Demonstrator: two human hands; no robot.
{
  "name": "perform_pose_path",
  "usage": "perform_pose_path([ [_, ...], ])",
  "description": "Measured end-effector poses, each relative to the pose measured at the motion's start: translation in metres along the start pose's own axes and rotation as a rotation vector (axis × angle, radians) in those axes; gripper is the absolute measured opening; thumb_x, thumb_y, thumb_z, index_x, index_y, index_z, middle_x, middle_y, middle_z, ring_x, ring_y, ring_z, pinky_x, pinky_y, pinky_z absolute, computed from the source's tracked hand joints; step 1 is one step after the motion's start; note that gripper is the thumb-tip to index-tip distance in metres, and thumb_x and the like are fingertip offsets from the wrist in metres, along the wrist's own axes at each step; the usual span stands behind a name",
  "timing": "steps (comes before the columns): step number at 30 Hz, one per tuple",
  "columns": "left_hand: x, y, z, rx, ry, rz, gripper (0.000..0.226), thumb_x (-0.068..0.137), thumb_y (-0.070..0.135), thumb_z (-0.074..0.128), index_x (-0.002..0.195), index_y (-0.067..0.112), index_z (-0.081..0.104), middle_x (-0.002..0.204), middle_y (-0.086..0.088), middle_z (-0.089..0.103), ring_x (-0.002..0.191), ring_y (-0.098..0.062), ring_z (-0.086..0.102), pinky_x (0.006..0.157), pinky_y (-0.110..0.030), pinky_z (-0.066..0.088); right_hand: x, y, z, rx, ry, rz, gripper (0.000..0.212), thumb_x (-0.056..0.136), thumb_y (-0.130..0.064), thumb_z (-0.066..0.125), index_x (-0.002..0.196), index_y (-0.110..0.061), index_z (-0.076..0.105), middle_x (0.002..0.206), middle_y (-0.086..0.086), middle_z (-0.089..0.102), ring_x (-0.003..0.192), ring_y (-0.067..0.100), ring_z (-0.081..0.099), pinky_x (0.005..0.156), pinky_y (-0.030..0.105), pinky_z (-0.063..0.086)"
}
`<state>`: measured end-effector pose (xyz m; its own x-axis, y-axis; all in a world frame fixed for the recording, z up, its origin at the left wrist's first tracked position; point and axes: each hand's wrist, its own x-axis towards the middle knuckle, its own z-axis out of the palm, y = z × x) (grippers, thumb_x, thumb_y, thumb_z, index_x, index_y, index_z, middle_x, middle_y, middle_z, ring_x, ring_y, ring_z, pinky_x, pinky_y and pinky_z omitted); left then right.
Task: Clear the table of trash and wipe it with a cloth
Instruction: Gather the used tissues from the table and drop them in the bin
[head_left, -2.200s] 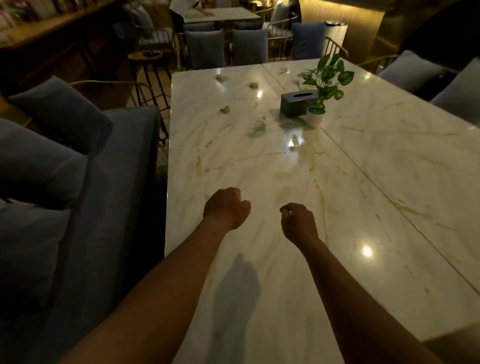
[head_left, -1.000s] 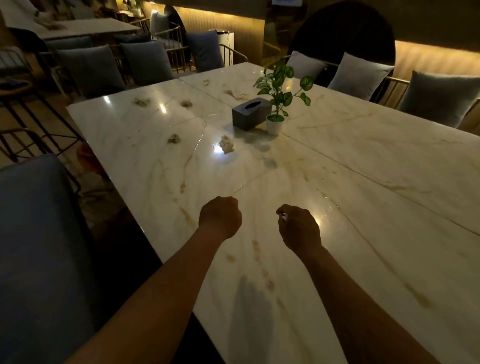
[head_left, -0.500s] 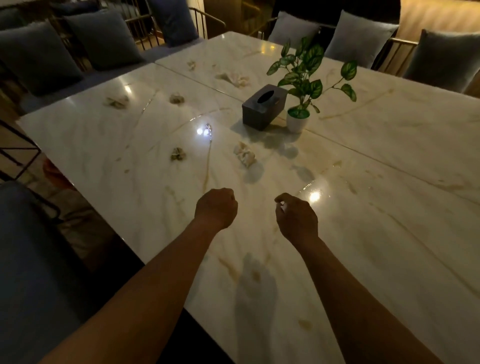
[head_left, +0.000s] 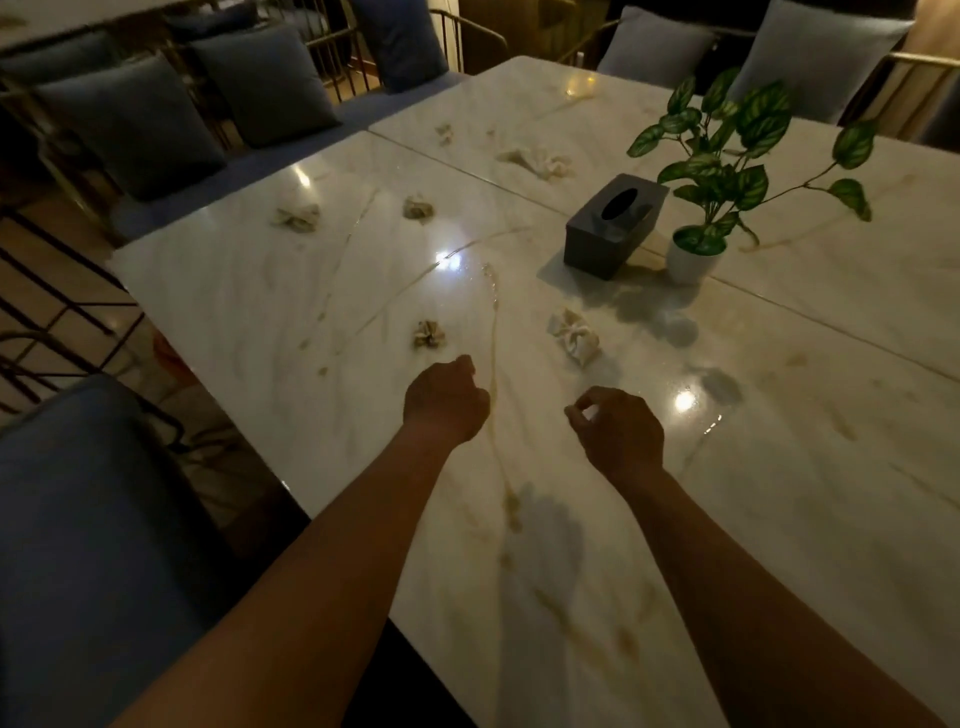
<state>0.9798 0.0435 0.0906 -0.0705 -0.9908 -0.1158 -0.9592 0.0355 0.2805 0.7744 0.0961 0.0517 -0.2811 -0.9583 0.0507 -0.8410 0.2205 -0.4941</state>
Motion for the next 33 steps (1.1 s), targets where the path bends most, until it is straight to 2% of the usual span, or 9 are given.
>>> perform_pose_path([
  [4,0.073,-0.032,0.000,0.112,-0.064,0.010,0.058,0.093,0.029,0.048,0.147,0.013,0.031,0.144,-0.018,0.043,0.125,-0.036,0.049,0.098,-0.042,0.043,0.037,-0.022,0.035,-0.054,0.015,0.037,0.023,0.090,-0.048,0.061,0.101,-0.028,0.067,0.109,-0.003,0.067,0.103,0.018,0.062,0.079,0.028,0.043],
  [10,0.179,-0.073,0.025,0.241,-0.096,0.096,0.064,0.088,0.040,0.054,0.140,0.016,0.026,0.130,-0.018,0.039,0.116,-0.037,0.044,0.087,-0.042,0.044,0.097,-0.042,0.087,-0.080,0.063,0.218,0.031,0.092,-0.046,0.056,0.116,-0.027,0.058,0.122,0.001,0.055,0.106,0.021,0.060,0.087,0.032,0.045],
  [15,0.210,-0.101,0.061,0.311,-0.188,0.148,0.052,0.095,0.037,0.027,0.140,0.011,0.032,0.133,-0.020,0.035,0.114,-0.040,0.045,0.091,-0.046,0.047,0.134,-0.039,0.098,-0.157,0.116,0.370,0.054,0.093,-0.050,0.052,0.137,-0.023,0.038,0.128,0.009,0.044,0.106,0.030,0.057,0.087,0.037,0.046],
  [18,0.214,-0.107,0.071,0.264,-0.179,0.199,0.044,0.098,0.015,0.037,0.140,0.005,0.030,0.132,-0.023,0.037,0.108,-0.040,0.052,0.084,-0.044,0.047,0.157,-0.029,0.097,-0.220,0.073,0.427,0.064,0.093,-0.053,0.049,0.147,-0.028,0.025,0.129,0.012,0.043,0.106,0.032,0.056,0.086,0.040,0.047],
  [21,0.216,-0.110,0.068,0.252,-0.146,0.271,0.039,0.096,0.018,0.023,0.125,0.001,0.044,0.119,-0.020,0.048,0.096,-0.039,0.056,0.077,-0.043,0.048,0.174,-0.024,0.100,-0.256,-0.038,0.442,0.066,0.096,-0.054,0.043,0.153,-0.032,0.018,0.132,0.014,0.042,0.110,0.033,0.055,0.088,0.041,0.046],
  [25,0.210,-0.100,0.048,0.186,-0.113,0.386,0.008,0.076,-0.006,0.050,0.075,0.002,0.052,0.074,-0.016,0.049,0.068,-0.036,0.058,0.054,-0.035,0.040,0.184,-0.027,0.108,-0.152,-0.084,0.380,0.037,0.095,-0.046,0.050,0.125,-0.022,0.054,0.116,0.011,0.052,0.103,0.031,0.058,0.083,0.035,0.044],
  [27,0.205,-0.096,0.039,0.165,-0.171,0.425,0.029,0.050,-0.020,0.061,0.049,0.003,0.043,0.055,-0.015,0.045,0.048,-0.031,0.051,0.048,-0.028,0.030,0.179,-0.036,0.111,-0.118,-0.094,0.352,0.029,0.094,-0.042,0.053,0.109,-0.018,0.061,0.111,0.008,0.055,0.100,0.028,0.059,0.081,0.031,0.042],
  [30,0.198,-0.095,0.019,0.139,-0.231,0.341,0.039,0.056,-0.020,0.061,0.049,0.008,0.034,0.059,-0.017,0.050,0.056,-0.032,0.051,0.052,-0.030,0.032,0.163,-0.060,0.112,-0.029,-0.085,0.322,0.021,0.090,-0.032,0.056,0.098,-0.014,0.064,0.106,0.007,0.054,0.097,0.025,0.058,0.077,0.026,0.037],
  [33,0.186,-0.094,-0.009,-0.037,-0.063,0.282,0.020,0.080,-0.002,0.060,0.064,0.007,0.050,0.073,-0.016,0.053,0.071,-0.033,0.051,0.058,-0.035,0.040,0.152,-0.090,0.107,0.028,-0.021,0.280,0.015,0.088,-0.022,0.058,0.093,-0.009,0.064,0.107,0.010,0.050,0.089,0.026,0.058,0.072,0.024,0.036],
])
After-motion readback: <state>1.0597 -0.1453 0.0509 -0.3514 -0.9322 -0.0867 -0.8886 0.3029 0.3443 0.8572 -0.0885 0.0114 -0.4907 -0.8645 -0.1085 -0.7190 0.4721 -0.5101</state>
